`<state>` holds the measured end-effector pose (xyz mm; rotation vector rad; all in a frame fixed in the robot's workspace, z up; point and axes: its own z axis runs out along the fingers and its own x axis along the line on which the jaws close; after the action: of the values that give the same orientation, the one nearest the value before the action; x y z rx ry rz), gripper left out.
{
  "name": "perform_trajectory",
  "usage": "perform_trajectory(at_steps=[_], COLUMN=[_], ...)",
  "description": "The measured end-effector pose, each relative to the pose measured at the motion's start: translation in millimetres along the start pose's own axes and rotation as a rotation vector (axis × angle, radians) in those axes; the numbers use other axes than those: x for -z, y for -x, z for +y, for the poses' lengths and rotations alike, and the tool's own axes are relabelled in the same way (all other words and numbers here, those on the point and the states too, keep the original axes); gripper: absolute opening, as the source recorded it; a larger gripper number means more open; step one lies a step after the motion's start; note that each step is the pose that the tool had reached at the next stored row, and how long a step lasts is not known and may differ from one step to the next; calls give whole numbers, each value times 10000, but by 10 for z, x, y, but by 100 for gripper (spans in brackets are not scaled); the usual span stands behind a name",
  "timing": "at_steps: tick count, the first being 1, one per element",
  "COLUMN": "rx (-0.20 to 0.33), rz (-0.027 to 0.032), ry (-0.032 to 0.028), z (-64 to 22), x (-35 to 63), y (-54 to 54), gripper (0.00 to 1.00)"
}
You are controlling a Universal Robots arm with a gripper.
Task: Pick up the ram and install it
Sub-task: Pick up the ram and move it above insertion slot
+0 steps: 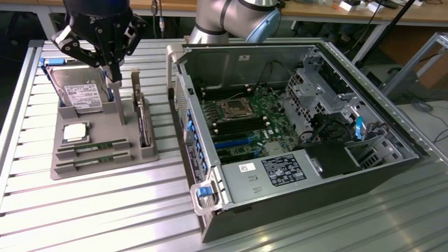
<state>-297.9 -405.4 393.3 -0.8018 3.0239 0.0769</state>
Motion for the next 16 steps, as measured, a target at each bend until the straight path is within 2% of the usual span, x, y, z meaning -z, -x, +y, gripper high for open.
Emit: perform_trajectory(at_steps=[16], rx=[831], rz=[36], ry=[20], z=[0], x=[0], y=[0], gripper=[10])
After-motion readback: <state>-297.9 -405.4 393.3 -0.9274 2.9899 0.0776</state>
